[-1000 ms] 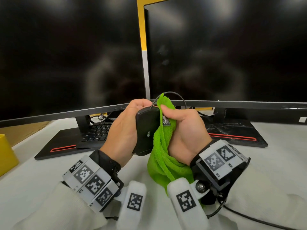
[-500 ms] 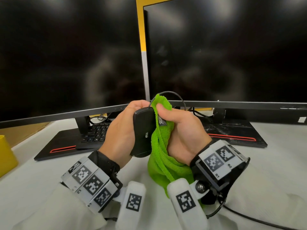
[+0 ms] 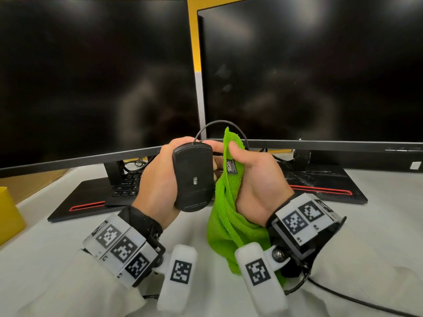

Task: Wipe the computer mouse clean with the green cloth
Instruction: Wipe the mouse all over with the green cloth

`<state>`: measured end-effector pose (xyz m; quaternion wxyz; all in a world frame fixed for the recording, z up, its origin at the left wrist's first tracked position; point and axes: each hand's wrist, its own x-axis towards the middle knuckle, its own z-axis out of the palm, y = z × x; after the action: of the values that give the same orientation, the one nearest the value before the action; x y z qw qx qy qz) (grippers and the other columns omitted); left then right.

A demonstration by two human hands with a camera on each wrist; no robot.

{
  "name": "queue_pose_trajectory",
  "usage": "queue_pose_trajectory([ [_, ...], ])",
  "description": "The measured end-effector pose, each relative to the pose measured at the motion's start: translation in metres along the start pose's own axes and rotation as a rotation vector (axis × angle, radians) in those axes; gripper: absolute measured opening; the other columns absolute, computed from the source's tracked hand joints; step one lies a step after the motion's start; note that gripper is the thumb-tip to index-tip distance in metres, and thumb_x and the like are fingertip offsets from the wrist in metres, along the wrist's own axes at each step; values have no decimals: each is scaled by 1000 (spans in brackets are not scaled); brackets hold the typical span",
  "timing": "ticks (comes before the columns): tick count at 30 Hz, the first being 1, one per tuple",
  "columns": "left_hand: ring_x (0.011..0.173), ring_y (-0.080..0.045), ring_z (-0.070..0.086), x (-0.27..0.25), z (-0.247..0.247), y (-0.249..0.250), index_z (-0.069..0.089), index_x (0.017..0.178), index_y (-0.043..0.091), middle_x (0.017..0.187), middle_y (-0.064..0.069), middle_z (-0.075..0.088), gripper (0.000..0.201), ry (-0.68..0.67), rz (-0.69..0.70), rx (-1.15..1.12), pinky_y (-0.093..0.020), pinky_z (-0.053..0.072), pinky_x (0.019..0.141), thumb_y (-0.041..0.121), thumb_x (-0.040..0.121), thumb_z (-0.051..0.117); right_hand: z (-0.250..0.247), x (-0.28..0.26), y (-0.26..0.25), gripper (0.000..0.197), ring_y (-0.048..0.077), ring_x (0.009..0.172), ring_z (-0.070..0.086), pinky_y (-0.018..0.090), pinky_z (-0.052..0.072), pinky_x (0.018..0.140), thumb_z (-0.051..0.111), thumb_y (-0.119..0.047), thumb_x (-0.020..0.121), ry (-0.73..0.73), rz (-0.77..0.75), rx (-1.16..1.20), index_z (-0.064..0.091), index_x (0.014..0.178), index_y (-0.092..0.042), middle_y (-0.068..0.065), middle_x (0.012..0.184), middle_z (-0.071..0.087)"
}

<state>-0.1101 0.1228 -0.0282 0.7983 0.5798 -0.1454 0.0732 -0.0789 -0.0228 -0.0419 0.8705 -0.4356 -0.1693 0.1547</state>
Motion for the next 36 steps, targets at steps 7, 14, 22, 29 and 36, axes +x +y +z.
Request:
queue_pose_trajectory([
  [7,95,-38,66,8,-9,-8,72,121,4,114,-27,72,57,206,-79,-34,-47,58,86,50,104,44,9,-4,-1,53,42,107,61,67,44,108,33,-29,104,11,-43,-117,59,139,1,34,128,62],
  [14,108,-47,72,5,1,-10,84,84,16,102,-24,79,77,217,-110,98,-60,56,92,69,101,31,18,3,6,64,35,130,60,57,43,115,58,-70,79,90,-1,-678,66,134,-38,14,142,61],
  [22,124,-51,62,16,-14,-25,60,131,5,128,-40,59,110,150,-27,134,-66,47,108,92,64,60,6,8,12,29,22,93,71,48,58,92,68,-36,96,229,-136,-888,57,120,-25,1,101,69],
  [29,93,-26,59,13,-9,-27,54,113,8,98,-14,60,79,13,-51,189,-49,49,93,73,73,77,5,9,13,35,45,93,73,62,58,87,79,-38,74,304,-241,-797,71,81,-5,27,94,75],
  [36,106,-47,73,13,-10,-17,56,124,-5,115,-31,73,73,90,-29,163,-62,60,90,61,91,64,-1,3,-9,55,38,99,76,58,61,92,69,11,61,76,-144,-696,74,114,-6,22,108,77],
])
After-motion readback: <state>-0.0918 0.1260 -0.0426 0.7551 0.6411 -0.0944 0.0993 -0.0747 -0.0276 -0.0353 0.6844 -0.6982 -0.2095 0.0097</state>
